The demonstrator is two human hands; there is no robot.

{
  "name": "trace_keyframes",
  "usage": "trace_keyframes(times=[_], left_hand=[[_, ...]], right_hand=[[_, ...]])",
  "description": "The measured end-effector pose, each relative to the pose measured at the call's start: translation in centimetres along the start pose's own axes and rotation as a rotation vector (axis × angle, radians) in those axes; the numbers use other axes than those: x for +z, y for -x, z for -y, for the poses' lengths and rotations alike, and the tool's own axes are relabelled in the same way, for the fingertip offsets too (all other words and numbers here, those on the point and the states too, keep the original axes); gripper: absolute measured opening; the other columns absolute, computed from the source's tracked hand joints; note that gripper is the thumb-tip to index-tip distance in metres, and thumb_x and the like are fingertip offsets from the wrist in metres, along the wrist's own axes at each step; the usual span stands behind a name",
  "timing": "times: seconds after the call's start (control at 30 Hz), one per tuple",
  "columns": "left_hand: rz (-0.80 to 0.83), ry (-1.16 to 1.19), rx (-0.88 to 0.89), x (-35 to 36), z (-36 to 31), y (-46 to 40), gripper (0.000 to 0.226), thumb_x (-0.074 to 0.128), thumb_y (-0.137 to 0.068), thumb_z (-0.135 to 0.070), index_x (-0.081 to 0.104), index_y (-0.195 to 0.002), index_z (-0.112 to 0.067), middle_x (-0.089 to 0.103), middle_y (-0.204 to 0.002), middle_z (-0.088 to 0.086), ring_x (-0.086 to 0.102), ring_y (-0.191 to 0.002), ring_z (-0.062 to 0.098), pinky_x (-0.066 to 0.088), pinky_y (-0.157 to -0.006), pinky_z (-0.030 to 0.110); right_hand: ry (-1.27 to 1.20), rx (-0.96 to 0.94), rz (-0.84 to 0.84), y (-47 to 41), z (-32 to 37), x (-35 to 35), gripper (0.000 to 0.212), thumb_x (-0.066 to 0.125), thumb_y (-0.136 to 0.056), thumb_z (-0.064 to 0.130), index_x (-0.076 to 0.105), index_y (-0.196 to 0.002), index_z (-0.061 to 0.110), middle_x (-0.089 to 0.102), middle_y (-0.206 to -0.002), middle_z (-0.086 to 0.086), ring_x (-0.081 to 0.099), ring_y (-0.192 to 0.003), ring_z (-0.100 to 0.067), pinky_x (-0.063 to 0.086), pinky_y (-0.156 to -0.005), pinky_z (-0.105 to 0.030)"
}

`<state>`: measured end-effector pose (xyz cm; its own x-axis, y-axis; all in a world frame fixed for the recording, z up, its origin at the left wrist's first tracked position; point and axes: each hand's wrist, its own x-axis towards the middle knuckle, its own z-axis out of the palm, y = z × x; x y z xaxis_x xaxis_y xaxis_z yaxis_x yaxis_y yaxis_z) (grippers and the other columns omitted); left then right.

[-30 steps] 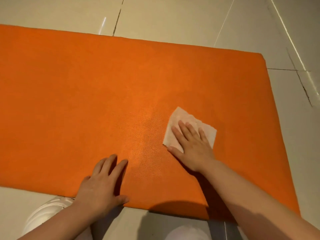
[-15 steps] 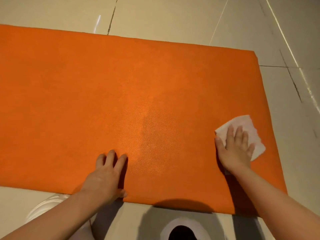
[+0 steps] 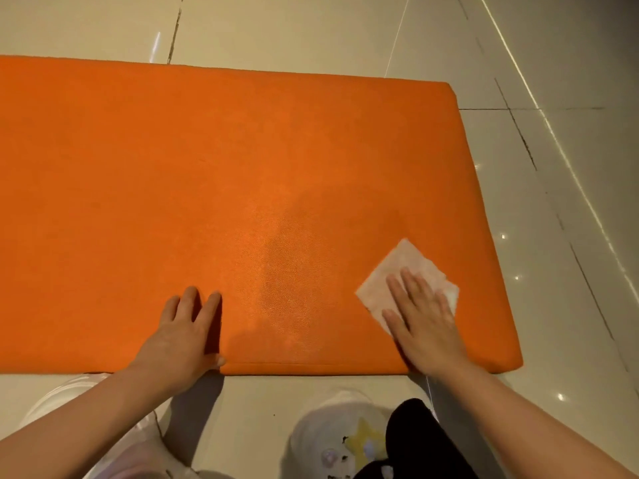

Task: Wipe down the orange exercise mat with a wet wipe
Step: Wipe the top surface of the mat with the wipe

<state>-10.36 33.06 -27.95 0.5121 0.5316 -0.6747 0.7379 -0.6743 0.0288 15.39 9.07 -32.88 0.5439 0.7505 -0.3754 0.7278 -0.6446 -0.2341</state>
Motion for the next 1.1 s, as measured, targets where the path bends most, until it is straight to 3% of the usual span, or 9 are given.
trace_keyframes(times=[0.17, 0.27, 0.33, 0.43, 0.63, 0.77, 0.87, 0.97, 1.1], left_hand=[[0.005, 0.034, -0.009, 0.1, 0.1, -0.4, 0.105, 0.065, -0.091, -0.047, -0.015, -0.155, -0.024, -0.015, -0.16, 0.013, -0.007, -0.149, 0.037, 0.022, -0.118, 0.041], [0.013, 0.026, -0.023, 0.0, 0.0, -0.5, 0.104, 0.064, -0.092, -0.045, -0.015, -0.155, -0.023, -0.015, -0.16, 0.014, -0.007, -0.149, 0.038, 0.021, -0.118, 0.041], [0.022, 0.016, -0.029, -0.1, 0.1, -0.4, 0.103, 0.063, -0.093, -0.045, -0.016, -0.155, -0.022, -0.016, -0.159, 0.016, -0.007, -0.149, 0.04, 0.02, -0.118, 0.042], [0.044, -0.028, -0.037, -0.1, -0.1, -0.5, 0.103, 0.059, -0.094, -0.049, -0.018, -0.154, -0.02, -0.016, -0.159, 0.018, -0.007, -0.148, 0.042, 0.021, -0.118, 0.042], [0.047, -0.146, -0.029, -1.8, -0.8, -1.2, 0.097, 0.07, -0.081, -0.058, 0.013, -0.149, -0.02, 0.024, -0.137, 0.01, 0.037, -0.129, 0.032, 0.047, -0.098, 0.034], [0.057, -0.222, -0.021, -2.0, -1.3, -1.1, 0.092, 0.067, -0.084, -0.058, 0.012, -0.147, -0.019, 0.027, -0.134, 0.01, 0.041, -0.125, 0.029, 0.047, -0.095, 0.031], [0.042, -0.248, -0.034, -2.1, -1.3, -0.9, 0.094, 0.063, -0.086, -0.06, 0.009, -0.149, -0.018, 0.025, -0.137, 0.011, 0.039, -0.127, 0.03, 0.044, -0.097, 0.03], [0.06, -0.195, -0.039, -2.5, -1.6, -0.4, 0.091, 0.067, -0.085, -0.055, 0.013, -0.148, -0.018, 0.026, -0.136, 0.011, 0.039, -0.126, 0.031, 0.045, -0.096, 0.031], [0.08, -0.007, 0.008, -3.9, -1.3, 1.4, 0.086, 0.065, -0.087, -0.055, 0.018, -0.151, -0.022, 0.025, -0.146, 0.009, 0.045, -0.129, 0.029, 0.045, -0.1, 0.037]], right_hand=[[-0.042, 0.359, 0.005, 5.4, -9.4, -0.6, 0.069, -0.003, -0.086, 0.074, -0.029, -0.143, 0.045, -0.029, -0.157, 0.008, -0.017, -0.148, -0.015, 0.0, -0.123, -0.043], [0.05, 0.263, 0.018, 6.2, -9.2, 1.1, 0.079, 0.054, -0.093, 0.042, 0.018, -0.155, 0.008, 0.005, -0.161, -0.024, 0.001, -0.148, -0.044, 0.009, -0.12, -0.058], [0.039, 0.344, 0.008, 5.7, -8.1, 1.8, 0.065, 0.039, -0.099, 0.04, 0.031, -0.15, 0.002, 0.015, -0.159, -0.026, 0.004, -0.149, -0.043, 0.006, -0.12, -0.054], [-0.171, 0.493, -0.16, 5.1, -7.4, 1.9, 0.078, 0.002, -0.092, 0.066, 0.006, -0.157, 0.023, 0.002, -0.165, -0.008, 0.001, -0.151, -0.029, 0.005, -0.123, -0.048], [-0.349, 0.584, -0.16, 4.4, -6.8, 0.6, 0.08, 0.013, -0.083, 0.063, 0.001, -0.156, 0.032, -0.01, -0.165, 0.001, 0.003, -0.149, -0.032, 0.009, -0.119, -0.05], [-0.369, 0.604, -0.144, 4.2, -6.7, 0.2, 0.08, 0.014, -0.083, 0.063, 0.001, -0.156, 0.032, -0.01, -0.165, 0.001, 0.005, -0.149, -0.033, 0.013, -0.118, -0.051], [-0.439, 0.651, -0.192, 3.7, -6.4, -1.1, 0.065, 0.036, -0.1, 0.053, 0.014, -0.156, 0.029, 0.014, -0.163, -0.004, 0.021, -0.144, -0.038, 0.024, -0.113, -0.058], [-0.592, 0.783, -0.281, 3.1, -5.5, -5.1, 0.039, 0.051, -0.1, 0.034, 0.042, -0.136, 0.022, 0.055, -0.126, -0.011, 0.056, -0.108, -0.036, 0.046, -0.089, -0.049], [-0.635, 0.824, -0.338, 4.2, -3.7, -11.9, 0.025, 0.049, -0.1, 0.031, 0.053, -0.082, 0.014, 0.058, -0.079, -0.008, 0.054, -0.066, -0.025, 0.047, -0.07, -0.042]])
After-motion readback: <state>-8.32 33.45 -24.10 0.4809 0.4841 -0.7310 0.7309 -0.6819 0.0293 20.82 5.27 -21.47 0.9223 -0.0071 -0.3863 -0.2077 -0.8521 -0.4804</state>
